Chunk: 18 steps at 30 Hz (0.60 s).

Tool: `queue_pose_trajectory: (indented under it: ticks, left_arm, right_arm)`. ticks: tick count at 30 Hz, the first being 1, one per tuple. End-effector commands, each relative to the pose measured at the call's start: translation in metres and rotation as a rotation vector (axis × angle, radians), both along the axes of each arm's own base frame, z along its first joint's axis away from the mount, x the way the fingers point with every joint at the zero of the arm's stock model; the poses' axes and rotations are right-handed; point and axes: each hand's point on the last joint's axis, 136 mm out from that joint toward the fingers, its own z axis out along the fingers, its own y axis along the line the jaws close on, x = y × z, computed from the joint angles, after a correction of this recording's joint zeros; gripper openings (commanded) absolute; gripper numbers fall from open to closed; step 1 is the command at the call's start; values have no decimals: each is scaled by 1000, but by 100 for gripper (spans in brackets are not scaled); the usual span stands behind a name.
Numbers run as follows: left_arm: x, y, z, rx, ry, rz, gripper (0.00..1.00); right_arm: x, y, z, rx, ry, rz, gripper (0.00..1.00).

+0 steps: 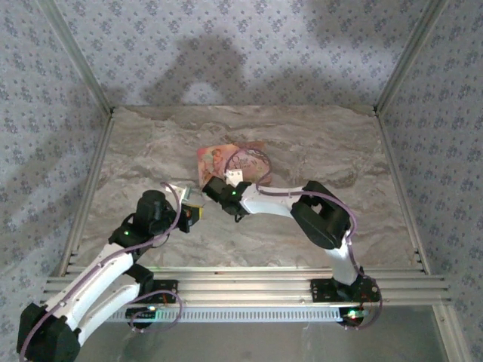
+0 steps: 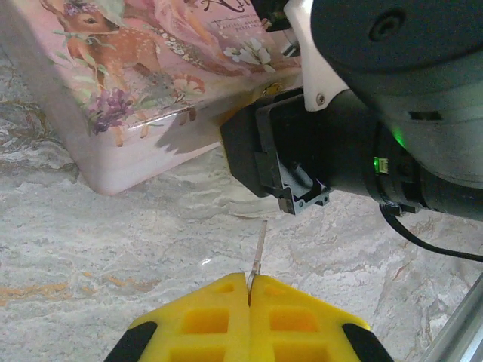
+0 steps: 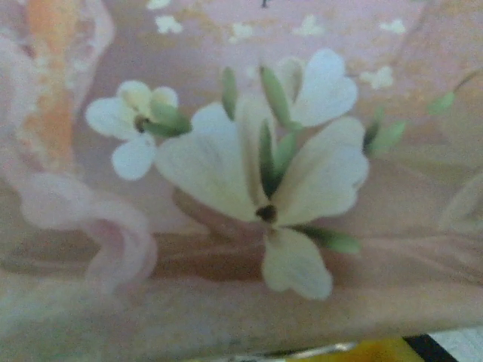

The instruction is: Unlock the padlock with the key

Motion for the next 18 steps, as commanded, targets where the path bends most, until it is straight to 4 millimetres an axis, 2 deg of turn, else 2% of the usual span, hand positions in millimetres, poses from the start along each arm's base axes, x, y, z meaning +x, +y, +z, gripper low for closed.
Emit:
queue_pose_trajectory:
  ticks: [1,9,14,18]
  left_arm:
    - [-4,1,-6,-1,11,-3,0]
    - [-9,-8,-2,-35,-5,-63,0]
    - [-12,-23,5,-102,-26,-139,0]
    - [-9,-30,5,-123,-41,-169,0]
  right_arm:
    - [8,2,14,4,-27,7,19]
    - [-1,10,32,94,73,112,0]
    - [-15,19,53,274,222,192,0]
    - [-16,19,75,476,311,213,0]
